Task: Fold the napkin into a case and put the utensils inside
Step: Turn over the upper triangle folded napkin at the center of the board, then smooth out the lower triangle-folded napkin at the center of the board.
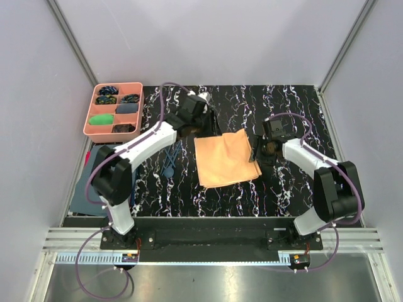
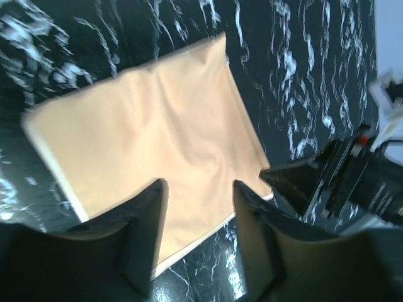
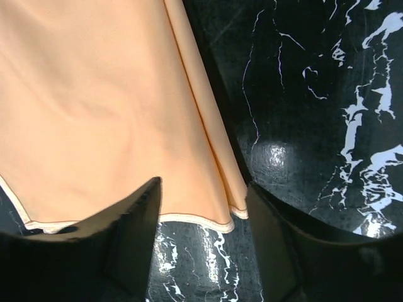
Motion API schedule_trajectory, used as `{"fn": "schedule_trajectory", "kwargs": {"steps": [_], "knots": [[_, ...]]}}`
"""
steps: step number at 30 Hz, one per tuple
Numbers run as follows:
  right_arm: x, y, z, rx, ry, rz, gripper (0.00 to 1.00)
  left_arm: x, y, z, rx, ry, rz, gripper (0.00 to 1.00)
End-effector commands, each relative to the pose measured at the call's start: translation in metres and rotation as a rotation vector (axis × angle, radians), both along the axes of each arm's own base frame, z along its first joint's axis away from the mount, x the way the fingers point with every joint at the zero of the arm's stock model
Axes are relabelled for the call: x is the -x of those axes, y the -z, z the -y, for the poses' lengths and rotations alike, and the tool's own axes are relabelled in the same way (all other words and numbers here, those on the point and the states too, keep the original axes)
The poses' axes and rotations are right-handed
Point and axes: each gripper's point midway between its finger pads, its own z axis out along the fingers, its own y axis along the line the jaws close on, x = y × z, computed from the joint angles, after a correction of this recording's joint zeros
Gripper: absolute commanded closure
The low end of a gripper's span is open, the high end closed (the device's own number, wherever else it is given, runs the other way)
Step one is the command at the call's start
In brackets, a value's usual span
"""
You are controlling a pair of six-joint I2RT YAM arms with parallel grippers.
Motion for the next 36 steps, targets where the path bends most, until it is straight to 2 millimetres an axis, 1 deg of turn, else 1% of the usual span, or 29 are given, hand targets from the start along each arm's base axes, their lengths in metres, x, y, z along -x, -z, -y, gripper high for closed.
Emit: {"fn": "schedule_trajectory", "kwargs": {"steps": [1, 2, 4, 7, 8, 10, 11, 13, 14, 15, 16, 18, 19, 21, 22, 23, 24, 25, 26, 27, 28, 29, 30, 31, 32, 33, 34, 35, 36], "knots": [[-0.023, -0.005, -0.009, -0.112, -0.004, 0.058, 0.41, 0.016, 0.026, 0.040, 0.096, 0.127, -0.065, 0.55], [-0.022, -0.002, -0.009, -0.128, 0.000, 0.049, 0.43, 0.016, 0.036, 0.044, 0.085, 0.125, -0.078, 0.56], [-0.024, 0.004, -0.009, -0.147, -0.001, 0.031, 0.43, 0.010, 0.044, 0.047, 0.083, 0.111, -0.088, 0.58], [-0.019, 0.017, 0.003, -0.119, 0.020, 0.004, 0.40, -0.005, 0.062, 0.048, 0.045, 0.081, -0.095, 0.59], [-0.019, 0.019, 0.006, -0.117, 0.026, -0.001, 0.40, -0.015, 0.070, 0.048, 0.033, 0.066, -0.095, 0.59], [-0.017, 0.024, 0.008, -0.119, 0.031, -0.015, 0.40, -0.024, 0.078, 0.049, 0.024, 0.062, -0.097, 0.60], [-0.016, 0.027, 0.009, -0.117, 0.031, -0.025, 0.40, -0.031, 0.085, 0.048, 0.020, 0.050, -0.103, 0.60], [-0.013, 0.032, 0.011, -0.117, 0.035, -0.040, 0.40, -0.038, 0.091, 0.043, 0.019, 0.025, -0.120, 0.61], [-0.010, 0.035, 0.011, -0.117, 0.043, -0.054, 0.41, -0.043, 0.097, 0.036, 0.012, 0.004, -0.127, 0.61], [-0.007, 0.037, 0.010, -0.129, 0.055, -0.068, 0.43, -0.046, 0.100, 0.032, 0.010, -0.006, -0.133, 0.61], [0.002, 0.043, 0.009, -0.140, 0.064, -0.094, 0.52, -0.048, 0.103, 0.028, 0.007, -0.014, -0.145, 0.61], [0.014, 0.043, -0.006, -0.239, 0.065, -0.128, 0.65, -0.053, 0.105, 0.020, 0.019, -0.018, -0.160, 0.61], [0.024, 0.047, -0.010, -0.273, 0.066, -0.146, 0.75, -0.054, 0.099, 0.018, 0.028, -0.016, -0.153, 0.61], [0.032, 0.036, -0.019, -0.346, 0.078, -0.140, 0.76, -0.052, 0.094, 0.012, 0.021, -0.010, -0.149, 0.59], [0.037, 0.036, -0.020, -0.355, 0.082, -0.137, 0.76, -0.051, 0.082, 0.011, 0.033, -0.007, -0.128, 0.59], [0.034, 0.026, -0.017, -0.351, 0.099, -0.099, 0.73, -0.049, 0.083, 0.007, 0.029, -0.008, -0.134, 0.57], [0.031, 0.021, -0.016, -0.344, 0.102, -0.076, 0.64, -0.047, 0.080, 0.006, 0.032, -0.006, -0.132, 0.56], [0.019, 0.010, -0.014, -0.334, 0.098, -0.033, 0.56, -0.047, 0.076, 0.004, 0.037, -0.008, -0.132, 0.55], [0.009, 0.008, -0.006, -0.281, 0.102, 0.005, 0.39, -0.048, 0.074, 0.000, 0.046, -0.014, -0.138, 0.55], [0.000, 0.006, -0.003, -0.258, 0.102, 0.025, 0.32, -0.048, 0.075, -0.002, 0.050, -0.020, -0.145, 0.55], [-0.021, -0.009, -0.002, -0.246, 0.098, 0.075, 0.27, -0.051, 0.074, -0.005, 0.053, -0.027, -0.145, 0.55], [-0.033, -0.001, 0.004, -0.203, 0.098, 0.068, 0.25, -0.055, 0.076, -0.011, 0.052, -0.043, -0.148, 0.55], [-0.044, -0.002, 0.006, -0.186, 0.098, 0.077, 0.22, -0.058, 0.076, -0.013, 0.057, -0.049, -0.153, 0.55], [-0.067, -0.016, 0.005, -0.178, 0.092, 0.123, 0.22, -0.061, 0.080, -0.016, 0.064, -0.052, -0.167, 0.55], [-0.076, -0.004, 0.007, -0.152, 0.080, 0.102, 0.21, -0.064, 0.079, -0.016, 0.071, -0.055, -0.167, 0.55], [-0.085, -0.003, 0.006, -0.145, 0.067, 0.107, 0.21, -0.067, 0.079, -0.018, 0.074, -0.062, -0.171, 0.55], [-0.102, -0.012, 0.005, -0.143, 0.061, 0.142, 0.21, -0.071, 0.083, -0.021, 0.074, -0.072, -0.178, 0.56], [-0.109, 0.000, 0.007, -0.122, 0.056, 0.124, 0.22, -0.072, 0.083, -0.021, 0.076, -0.075, -0.179, 0.57], [-0.124, -0.007, 0.006, -0.123, 0.049, 0.153, 0.22, -0.074, 0.085, -0.022, 0.073, -0.079, -0.180, 0.57]]}}
